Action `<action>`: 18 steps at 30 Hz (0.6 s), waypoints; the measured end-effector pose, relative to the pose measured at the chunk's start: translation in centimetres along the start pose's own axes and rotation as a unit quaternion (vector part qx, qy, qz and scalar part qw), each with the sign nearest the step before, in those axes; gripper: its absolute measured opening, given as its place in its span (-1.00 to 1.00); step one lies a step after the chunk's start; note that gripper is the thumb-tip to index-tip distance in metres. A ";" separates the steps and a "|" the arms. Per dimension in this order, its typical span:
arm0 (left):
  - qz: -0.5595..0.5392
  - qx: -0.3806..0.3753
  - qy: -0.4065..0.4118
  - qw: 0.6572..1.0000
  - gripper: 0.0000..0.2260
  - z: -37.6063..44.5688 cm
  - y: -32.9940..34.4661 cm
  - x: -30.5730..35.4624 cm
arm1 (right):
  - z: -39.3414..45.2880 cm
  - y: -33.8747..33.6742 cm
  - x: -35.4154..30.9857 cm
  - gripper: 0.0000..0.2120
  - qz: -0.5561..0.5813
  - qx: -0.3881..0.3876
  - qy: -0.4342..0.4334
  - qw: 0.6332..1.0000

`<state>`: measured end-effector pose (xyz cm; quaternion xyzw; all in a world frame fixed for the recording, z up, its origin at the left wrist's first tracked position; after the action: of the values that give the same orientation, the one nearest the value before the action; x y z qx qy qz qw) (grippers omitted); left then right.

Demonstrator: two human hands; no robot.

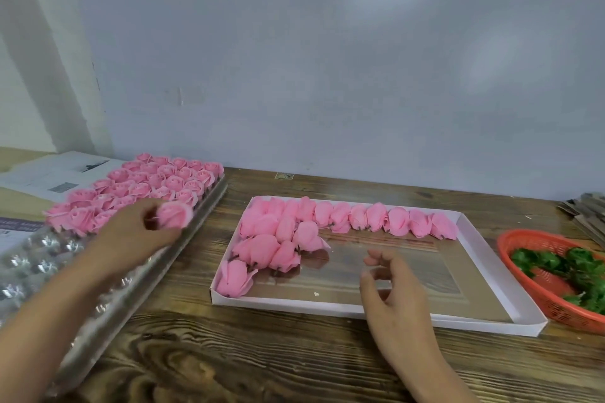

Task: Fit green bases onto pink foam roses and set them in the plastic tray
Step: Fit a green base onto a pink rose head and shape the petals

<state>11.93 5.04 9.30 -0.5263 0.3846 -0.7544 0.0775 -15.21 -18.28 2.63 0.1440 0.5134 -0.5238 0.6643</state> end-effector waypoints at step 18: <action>0.264 0.025 0.003 0.964 -0.74 4.7 -1.9 -5.0 | 0.0 -0.3 -0.3 -0.58 -0.004 -0.011 0.009 1.000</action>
<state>18.66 6.63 7.59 -0.4014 0.4912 -0.7181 0.2863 -15.42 -18.23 3.01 0.1394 0.5252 -0.5196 0.6594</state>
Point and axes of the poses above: each hand's wrist, its own z-axis towards the middle knuckle, its own y-axis out of the palm, x = y × z, the point moved 2 cm from there along z, towards the middle knuckle
